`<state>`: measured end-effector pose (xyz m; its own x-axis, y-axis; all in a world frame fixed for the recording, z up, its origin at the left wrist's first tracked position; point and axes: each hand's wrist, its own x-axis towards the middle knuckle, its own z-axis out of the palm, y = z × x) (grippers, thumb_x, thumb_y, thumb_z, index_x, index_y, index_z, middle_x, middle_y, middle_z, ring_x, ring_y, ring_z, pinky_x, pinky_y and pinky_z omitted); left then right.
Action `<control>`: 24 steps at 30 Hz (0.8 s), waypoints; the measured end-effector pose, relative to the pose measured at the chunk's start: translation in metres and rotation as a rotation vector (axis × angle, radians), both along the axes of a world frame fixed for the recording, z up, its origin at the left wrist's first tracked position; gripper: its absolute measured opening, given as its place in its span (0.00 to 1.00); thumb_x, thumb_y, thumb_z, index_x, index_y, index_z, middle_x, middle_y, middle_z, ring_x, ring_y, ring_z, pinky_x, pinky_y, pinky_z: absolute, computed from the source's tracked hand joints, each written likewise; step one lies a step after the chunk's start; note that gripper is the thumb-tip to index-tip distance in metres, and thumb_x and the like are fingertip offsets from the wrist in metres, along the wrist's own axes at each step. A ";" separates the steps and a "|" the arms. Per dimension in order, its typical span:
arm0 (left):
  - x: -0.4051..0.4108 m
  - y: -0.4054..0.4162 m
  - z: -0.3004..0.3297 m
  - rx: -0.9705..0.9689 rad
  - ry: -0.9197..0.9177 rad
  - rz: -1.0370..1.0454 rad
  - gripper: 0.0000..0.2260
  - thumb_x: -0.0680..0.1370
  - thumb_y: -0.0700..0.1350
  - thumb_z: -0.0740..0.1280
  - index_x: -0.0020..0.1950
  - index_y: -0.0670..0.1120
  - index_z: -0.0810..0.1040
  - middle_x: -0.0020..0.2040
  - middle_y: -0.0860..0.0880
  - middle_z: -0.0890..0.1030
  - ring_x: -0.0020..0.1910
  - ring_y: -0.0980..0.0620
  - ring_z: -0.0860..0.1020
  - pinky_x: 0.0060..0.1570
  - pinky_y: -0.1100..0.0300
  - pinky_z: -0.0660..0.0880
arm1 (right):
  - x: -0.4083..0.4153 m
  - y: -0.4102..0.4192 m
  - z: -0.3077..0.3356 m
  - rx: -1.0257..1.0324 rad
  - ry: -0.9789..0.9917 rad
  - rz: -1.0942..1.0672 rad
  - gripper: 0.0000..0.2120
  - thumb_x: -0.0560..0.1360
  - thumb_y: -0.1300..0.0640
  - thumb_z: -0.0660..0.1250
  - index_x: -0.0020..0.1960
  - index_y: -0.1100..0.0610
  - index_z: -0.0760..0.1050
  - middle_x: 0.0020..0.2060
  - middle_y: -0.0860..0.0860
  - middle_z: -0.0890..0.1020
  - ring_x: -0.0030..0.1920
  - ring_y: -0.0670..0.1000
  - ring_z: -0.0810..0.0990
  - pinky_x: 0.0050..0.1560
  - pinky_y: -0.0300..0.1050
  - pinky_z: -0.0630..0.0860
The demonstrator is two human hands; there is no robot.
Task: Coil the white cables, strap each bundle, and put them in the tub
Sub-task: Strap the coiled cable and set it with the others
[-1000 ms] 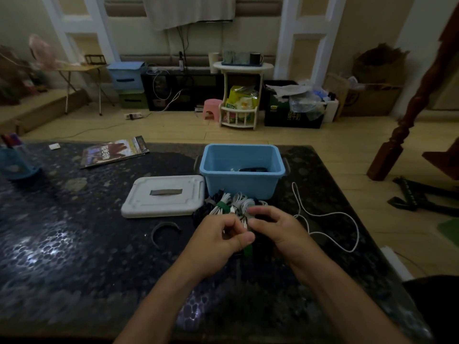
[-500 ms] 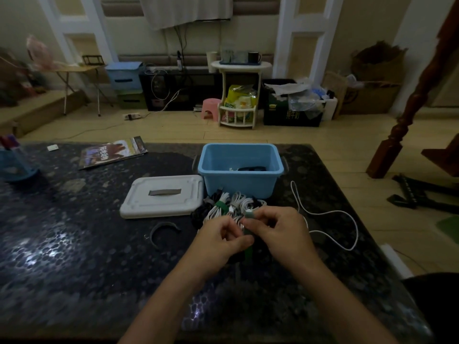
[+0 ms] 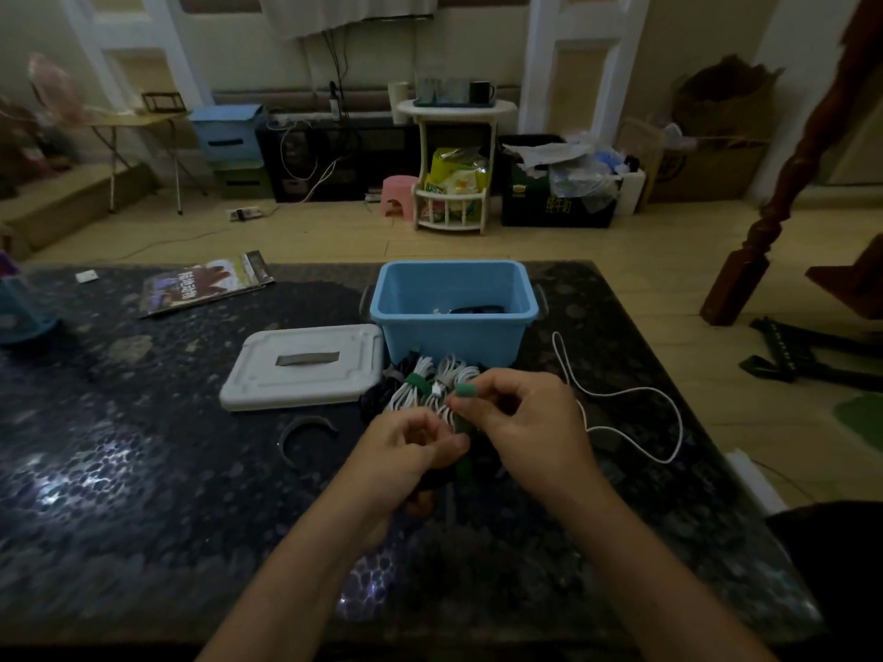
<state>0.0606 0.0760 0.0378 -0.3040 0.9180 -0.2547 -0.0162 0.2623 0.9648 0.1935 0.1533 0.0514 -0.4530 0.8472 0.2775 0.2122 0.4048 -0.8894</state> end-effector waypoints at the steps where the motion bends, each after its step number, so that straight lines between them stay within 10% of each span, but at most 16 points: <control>1: 0.000 0.000 0.000 -0.017 -0.013 -0.019 0.09 0.77 0.40 0.72 0.39 0.42 0.75 0.34 0.43 0.71 0.25 0.50 0.66 0.21 0.64 0.61 | 0.001 -0.001 0.000 0.011 0.002 0.003 0.02 0.72 0.59 0.77 0.41 0.54 0.86 0.36 0.44 0.85 0.38 0.43 0.82 0.41 0.33 0.76; 9: 0.003 -0.001 0.002 -0.042 -0.063 -0.134 0.10 0.76 0.39 0.73 0.55 0.38 0.78 0.33 0.43 0.76 0.24 0.53 0.71 0.23 0.62 0.63 | -0.001 -0.002 0.000 -0.071 0.042 0.024 0.01 0.72 0.59 0.76 0.43 0.54 0.86 0.37 0.46 0.85 0.39 0.43 0.83 0.42 0.34 0.76; 14: 0.000 -0.001 -0.003 0.011 0.048 -0.060 0.10 0.76 0.40 0.73 0.53 0.35 0.79 0.48 0.29 0.79 0.41 0.31 0.78 0.44 0.46 0.73 | 0.001 -0.004 -0.002 -0.104 0.101 0.135 0.07 0.73 0.63 0.75 0.48 0.53 0.85 0.42 0.49 0.86 0.45 0.48 0.85 0.50 0.44 0.81; 19: -0.006 -0.003 -0.004 -0.003 -0.189 0.000 0.09 0.78 0.37 0.68 0.55 0.33 0.78 0.33 0.38 0.74 0.23 0.51 0.67 0.21 0.66 0.60 | 0.010 -0.003 -0.004 -0.131 -0.015 0.362 0.26 0.66 0.58 0.81 0.58 0.39 0.75 0.54 0.43 0.82 0.58 0.43 0.81 0.60 0.45 0.78; 24: -0.011 -0.002 0.002 -0.001 -0.354 -0.002 0.10 0.72 0.39 0.70 0.51 0.36 0.75 0.29 0.45 0.71 0.16 0.56 0.61 0.19 0.70 0.55 | 0.012 -0.004 -0.007 0.116 -0.205 0.288 0.24 0.63 0.55 0.82 0.51 0.42 0.72 0.49 0.39 0.78 0.54 0.42 0.79 0.57 0.48 0.78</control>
